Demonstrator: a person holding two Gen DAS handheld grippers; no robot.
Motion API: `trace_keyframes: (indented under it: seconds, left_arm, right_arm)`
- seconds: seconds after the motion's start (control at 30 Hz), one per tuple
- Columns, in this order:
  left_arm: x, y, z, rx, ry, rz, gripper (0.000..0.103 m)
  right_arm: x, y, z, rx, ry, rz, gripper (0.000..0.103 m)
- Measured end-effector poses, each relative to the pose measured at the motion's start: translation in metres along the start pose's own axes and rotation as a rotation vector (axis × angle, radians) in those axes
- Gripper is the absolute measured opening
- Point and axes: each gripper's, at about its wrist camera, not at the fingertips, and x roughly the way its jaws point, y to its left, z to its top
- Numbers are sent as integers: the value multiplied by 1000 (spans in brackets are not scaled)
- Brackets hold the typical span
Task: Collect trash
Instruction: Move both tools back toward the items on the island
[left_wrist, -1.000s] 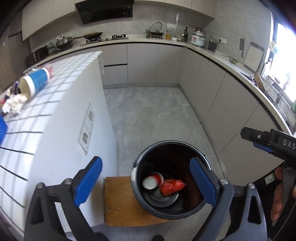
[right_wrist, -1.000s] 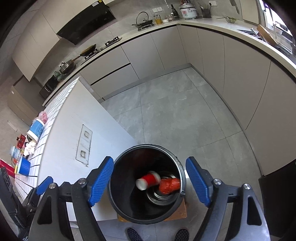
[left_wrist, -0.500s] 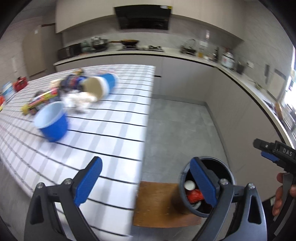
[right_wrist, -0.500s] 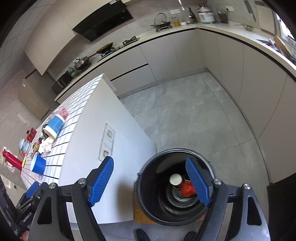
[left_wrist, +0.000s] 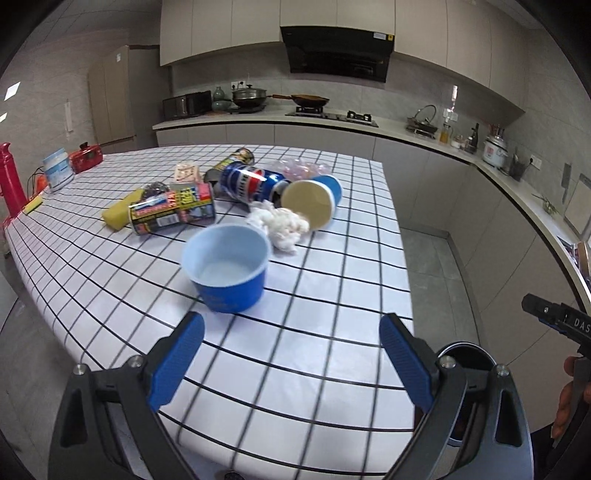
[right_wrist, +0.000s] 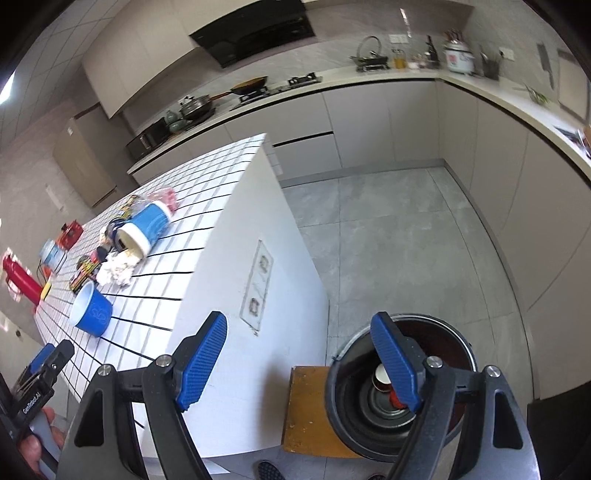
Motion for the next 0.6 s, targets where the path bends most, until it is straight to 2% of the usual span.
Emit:
trace_keyframes:
  seconds: [0.23, 0.6]
  left_arm:
    - [-2, 37, 15, -1, -14, 7, 96]
    - [16, 131, 47, -2, -30, -10, 96]
  right_arm:
    - [8, 55, 8, -44, -14, 22, 82]
    - [26, 155, 10, -55, -31, 21, 82]
